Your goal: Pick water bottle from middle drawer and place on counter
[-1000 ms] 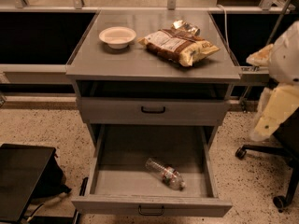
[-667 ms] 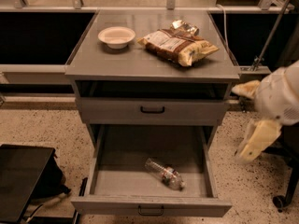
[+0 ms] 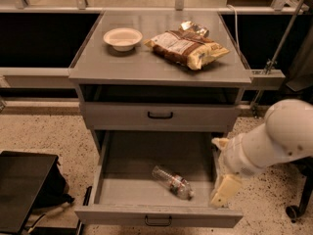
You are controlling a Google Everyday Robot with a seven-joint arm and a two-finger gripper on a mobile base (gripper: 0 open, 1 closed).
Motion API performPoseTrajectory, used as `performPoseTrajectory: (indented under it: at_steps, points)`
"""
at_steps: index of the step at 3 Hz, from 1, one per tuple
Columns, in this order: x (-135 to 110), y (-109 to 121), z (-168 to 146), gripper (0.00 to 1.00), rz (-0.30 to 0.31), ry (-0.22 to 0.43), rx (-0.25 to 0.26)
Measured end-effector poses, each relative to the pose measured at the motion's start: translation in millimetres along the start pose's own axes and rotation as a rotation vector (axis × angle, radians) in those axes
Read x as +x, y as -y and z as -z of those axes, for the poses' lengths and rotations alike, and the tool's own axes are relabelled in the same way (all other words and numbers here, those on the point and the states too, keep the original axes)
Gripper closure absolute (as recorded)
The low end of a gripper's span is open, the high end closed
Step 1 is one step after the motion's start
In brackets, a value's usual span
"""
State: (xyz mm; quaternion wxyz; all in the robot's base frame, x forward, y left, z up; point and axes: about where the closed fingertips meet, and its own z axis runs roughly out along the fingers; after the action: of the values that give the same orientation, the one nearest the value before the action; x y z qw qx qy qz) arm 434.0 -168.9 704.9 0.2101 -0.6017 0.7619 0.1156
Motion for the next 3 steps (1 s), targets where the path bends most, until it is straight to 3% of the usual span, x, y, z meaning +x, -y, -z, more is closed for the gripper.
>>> performPoseTrajectory:
  at_steps: [1, 2, 3]
  points:
    - [24.9, -10.2, -85.7, 0.0, -0.056, -0.077, -0.028]
    - [37.0, -7.6, -149.3, 0.0, -0.117, -0.094, -0.027]
    - [32.8, -4.3, -204.7, 0.0, -0.193, -0.003, -0.068]
